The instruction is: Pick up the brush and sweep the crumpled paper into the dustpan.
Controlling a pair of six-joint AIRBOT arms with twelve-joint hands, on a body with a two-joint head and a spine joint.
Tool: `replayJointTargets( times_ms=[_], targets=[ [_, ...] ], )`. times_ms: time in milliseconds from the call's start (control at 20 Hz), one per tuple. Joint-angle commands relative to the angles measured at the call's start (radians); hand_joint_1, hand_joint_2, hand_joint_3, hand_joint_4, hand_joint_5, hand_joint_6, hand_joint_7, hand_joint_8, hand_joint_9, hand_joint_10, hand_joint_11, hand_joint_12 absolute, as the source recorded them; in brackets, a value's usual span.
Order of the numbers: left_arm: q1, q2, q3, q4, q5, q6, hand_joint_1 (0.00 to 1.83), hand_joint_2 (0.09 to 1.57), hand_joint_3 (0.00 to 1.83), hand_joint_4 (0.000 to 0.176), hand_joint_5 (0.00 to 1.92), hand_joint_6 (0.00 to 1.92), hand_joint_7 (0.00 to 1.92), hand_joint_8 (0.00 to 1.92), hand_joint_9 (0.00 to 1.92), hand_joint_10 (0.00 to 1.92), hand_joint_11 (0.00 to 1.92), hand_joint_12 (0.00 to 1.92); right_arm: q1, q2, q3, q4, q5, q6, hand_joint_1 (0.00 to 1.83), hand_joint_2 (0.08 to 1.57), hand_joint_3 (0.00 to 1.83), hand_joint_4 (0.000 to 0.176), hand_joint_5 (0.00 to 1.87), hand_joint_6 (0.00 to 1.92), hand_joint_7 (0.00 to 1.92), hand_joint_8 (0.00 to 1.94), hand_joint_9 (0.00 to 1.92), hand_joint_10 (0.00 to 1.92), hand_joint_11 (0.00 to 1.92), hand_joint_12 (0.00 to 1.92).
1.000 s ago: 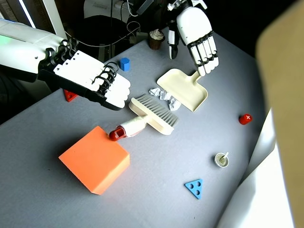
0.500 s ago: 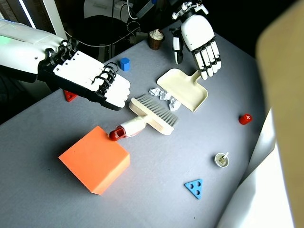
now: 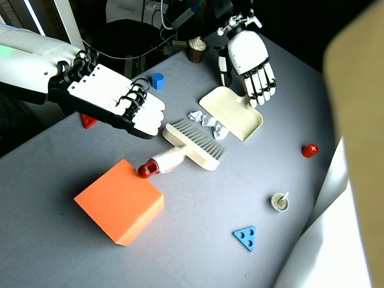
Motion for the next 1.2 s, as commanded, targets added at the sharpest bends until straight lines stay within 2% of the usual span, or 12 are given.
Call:
replayJointTargets(
  times_ms=[0, 150, 600, 1150],
  targets=[
    [0.001, -0.011, 0.009, 0.019, -0.074, 0.009, 0.92, 1.11, 0.0, 0.0, 0.41, 0.02, 0.25, 0.0, 0.2, 0.0, 0.0, 0.56, 0.008, 0.009, 0.0, -0.031, -0.107, -0.003, 0.0, 0.97, 0.0, 0.0, 0.18, 0.01, 0.21, 0.01, 0.21, 0.01, 0.22, 0.03],
    [0.004, -0.015, 0.02, 0.02, -0.069, 0.009, 0.95, 1.12, 0.0, 0.0, 0.46, 0.02, 0.26, 0.0, 0.2, 0.0, 0.0, 0.55, 0.008, 0.009, 0.0, -0.031, -0.107, -0.003, 0.0, 0.98, 0.0, 0.0, 0.16, 0.0, 0.19, 0.0, 0.19, 0.0, 0.2, 0.02],
    [-0.044, 0.036, 0.011, 0.047, -0.068, -0.008, 0.94, 1.1, 0.0, 0.0, 0.5, 0.01, 0.27, 0.01, 0.22, 0.01, 0.01, 0.52, 0.008, 0.009, 0.0, -0.031, -0.107, -0.003, 0.0, 0.97, 0.0, 0.0, 0.14, 0.0, 0.16, 0.0, 0.16, 0.0, 0.19, 0.01],
    [-0.021, -0.035, 0.079, 0.046, -0.042, -0.025, 0.97, 1.09, 0.0, 0.0, 0.53, 0.01, 0.26, 0.0, 0.21, 0.0, 0.0, 0.55, 0.008, 0.009, 0.0, -0.031, -0.107, -0.003, 0.0, 0.98, 0.0, 0.0, 0.17, 0.01, 0.19, 0.01, 0.18, 0.0, 0.2, 0.01]
  ],
)
